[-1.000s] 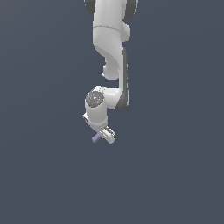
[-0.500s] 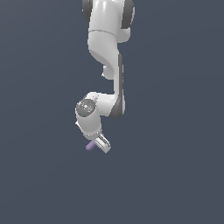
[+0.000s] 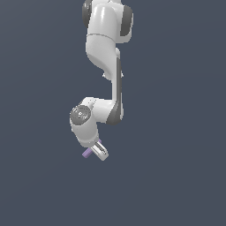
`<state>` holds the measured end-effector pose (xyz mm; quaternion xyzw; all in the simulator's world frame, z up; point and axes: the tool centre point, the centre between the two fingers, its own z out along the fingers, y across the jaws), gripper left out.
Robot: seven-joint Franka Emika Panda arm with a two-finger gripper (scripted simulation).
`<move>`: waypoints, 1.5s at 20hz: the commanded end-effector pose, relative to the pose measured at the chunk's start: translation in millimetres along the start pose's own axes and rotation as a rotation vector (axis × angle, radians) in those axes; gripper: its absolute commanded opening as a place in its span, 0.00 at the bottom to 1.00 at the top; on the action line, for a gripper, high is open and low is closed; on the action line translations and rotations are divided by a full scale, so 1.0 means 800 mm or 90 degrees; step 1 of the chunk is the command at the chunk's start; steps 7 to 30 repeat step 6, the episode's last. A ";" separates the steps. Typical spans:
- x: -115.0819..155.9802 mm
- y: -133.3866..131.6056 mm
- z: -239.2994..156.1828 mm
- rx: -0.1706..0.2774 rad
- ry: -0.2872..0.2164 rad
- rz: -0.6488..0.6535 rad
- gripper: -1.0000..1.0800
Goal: Pick up the object and move it to a goal position.
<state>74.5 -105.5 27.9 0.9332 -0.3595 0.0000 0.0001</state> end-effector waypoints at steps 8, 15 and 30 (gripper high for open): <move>0.008 -0.003 -0.001 0.000 0.000 0.000 0.00; 0.008 -0.003 -0.001 0.000 0.000 0.000 0.00; 0.008 -0.003 -0.001 0.000 0.000 0.000 0.00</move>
